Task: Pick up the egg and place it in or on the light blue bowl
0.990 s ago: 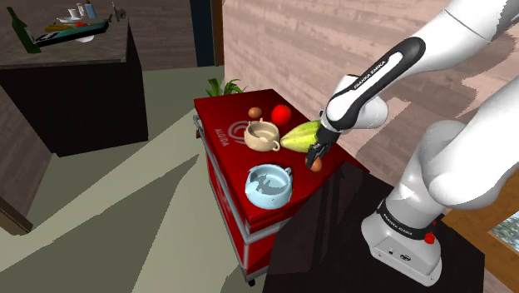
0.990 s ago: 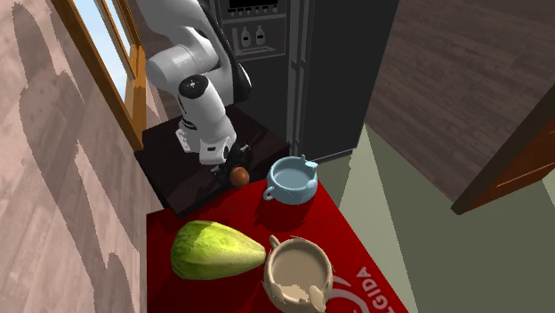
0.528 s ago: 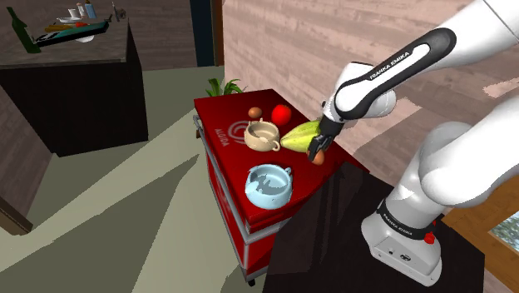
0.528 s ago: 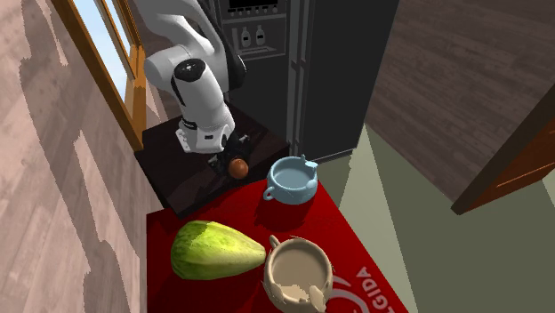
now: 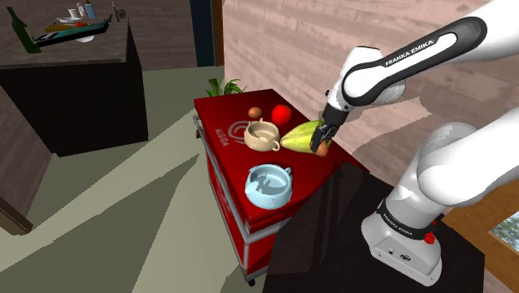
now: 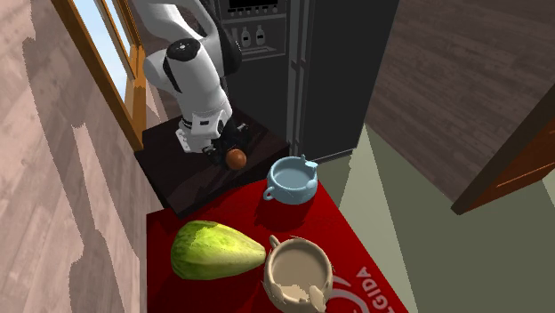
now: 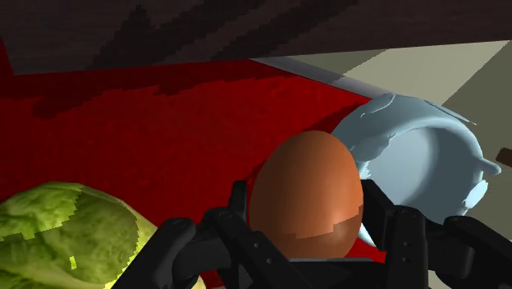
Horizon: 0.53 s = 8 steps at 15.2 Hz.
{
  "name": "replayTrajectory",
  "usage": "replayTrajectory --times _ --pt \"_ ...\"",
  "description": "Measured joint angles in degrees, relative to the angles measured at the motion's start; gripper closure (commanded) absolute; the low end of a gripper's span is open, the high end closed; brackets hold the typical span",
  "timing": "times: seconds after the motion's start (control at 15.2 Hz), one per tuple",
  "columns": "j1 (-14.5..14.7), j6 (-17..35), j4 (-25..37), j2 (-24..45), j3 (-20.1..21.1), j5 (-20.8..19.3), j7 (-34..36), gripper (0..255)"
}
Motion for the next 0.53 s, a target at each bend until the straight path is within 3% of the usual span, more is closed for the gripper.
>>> replayTrajectory --times 0.13,0.53 --pt "0.7 -1.1 0.7 -0.6 1.0 0.5 1.3 255" --pt "8.6 2.4 4.1 5.1 6.4 6.3 8.5 255"
